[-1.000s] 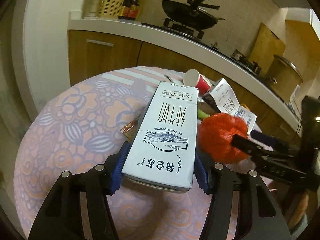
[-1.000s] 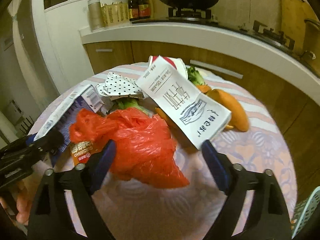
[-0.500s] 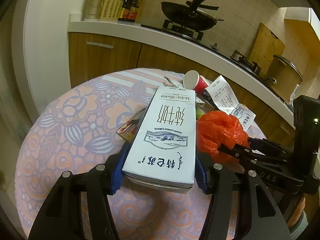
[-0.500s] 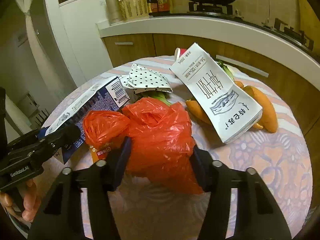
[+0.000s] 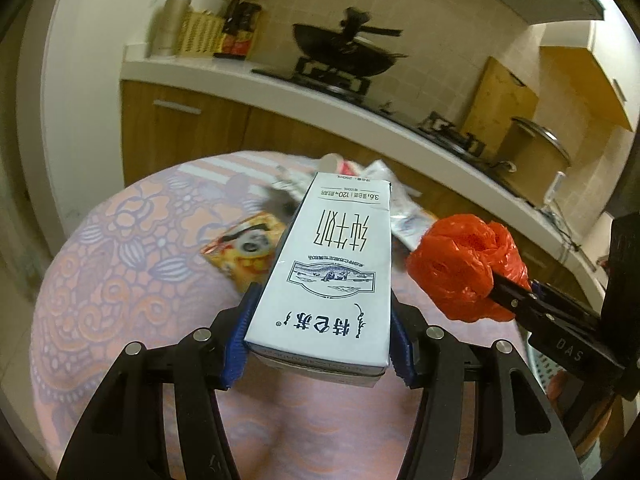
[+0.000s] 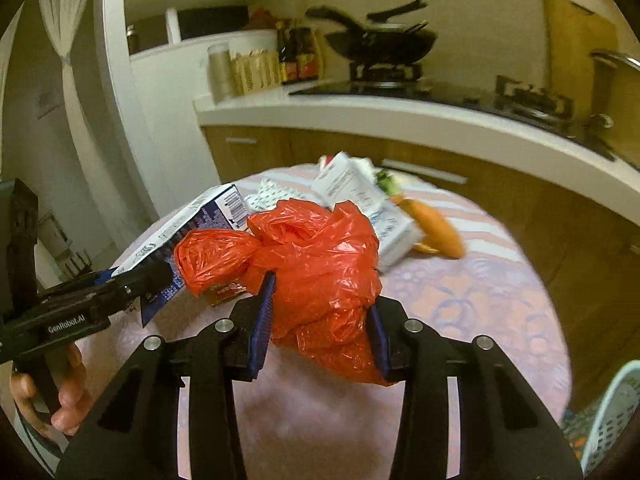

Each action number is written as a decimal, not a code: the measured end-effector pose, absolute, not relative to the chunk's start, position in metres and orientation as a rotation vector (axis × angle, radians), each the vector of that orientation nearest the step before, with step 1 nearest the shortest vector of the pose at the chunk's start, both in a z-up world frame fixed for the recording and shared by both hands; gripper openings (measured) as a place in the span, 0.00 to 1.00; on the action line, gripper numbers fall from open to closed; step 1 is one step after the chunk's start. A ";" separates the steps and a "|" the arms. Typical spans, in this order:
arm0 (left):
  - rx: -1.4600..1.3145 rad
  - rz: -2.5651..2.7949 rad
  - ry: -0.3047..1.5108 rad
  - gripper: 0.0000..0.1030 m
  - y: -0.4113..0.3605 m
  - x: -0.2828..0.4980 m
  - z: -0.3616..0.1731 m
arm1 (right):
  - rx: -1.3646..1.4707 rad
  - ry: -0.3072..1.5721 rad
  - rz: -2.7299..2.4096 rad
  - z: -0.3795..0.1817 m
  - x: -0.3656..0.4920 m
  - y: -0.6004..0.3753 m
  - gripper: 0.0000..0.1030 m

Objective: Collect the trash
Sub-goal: 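Carry the carton and red bag over the basket and release both, then move both tools back over the table toward the snack wrapper and carton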

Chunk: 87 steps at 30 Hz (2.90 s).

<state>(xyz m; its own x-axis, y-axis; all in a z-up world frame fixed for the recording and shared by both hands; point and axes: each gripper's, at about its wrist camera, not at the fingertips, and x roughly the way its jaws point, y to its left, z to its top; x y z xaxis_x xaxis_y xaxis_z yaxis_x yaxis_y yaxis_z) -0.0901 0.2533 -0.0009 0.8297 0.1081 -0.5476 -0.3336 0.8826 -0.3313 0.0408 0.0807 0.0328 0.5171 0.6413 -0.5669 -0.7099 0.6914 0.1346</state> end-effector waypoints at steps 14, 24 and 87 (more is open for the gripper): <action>-0.296 0.038 0.513 0.53 0.132 -0.056 0.037 | 0.015 0.543 0.536 0.067 0.033 -0.082 0.37; -0.209 -0.140 0.557 0.53 0.026 -0.003 0.039 | 0.109 0.533 0.272 0.058 0.035 -0.214 0.37; -0.377 0.320 0.578 0.71 0.170 -0.017 0.034 | 0.037 0.592 0.592 0.035 0.081 -0.057 0.55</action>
<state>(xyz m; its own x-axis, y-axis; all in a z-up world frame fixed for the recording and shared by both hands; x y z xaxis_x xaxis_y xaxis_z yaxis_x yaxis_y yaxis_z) -0.0165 0.1695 0.0338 0.7922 0.1868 -0.5810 -0.3940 0.8835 -0.2532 0.0807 -0.0570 0.0349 0.6699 0.5354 -0.5144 -0.5146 0.8342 0.1981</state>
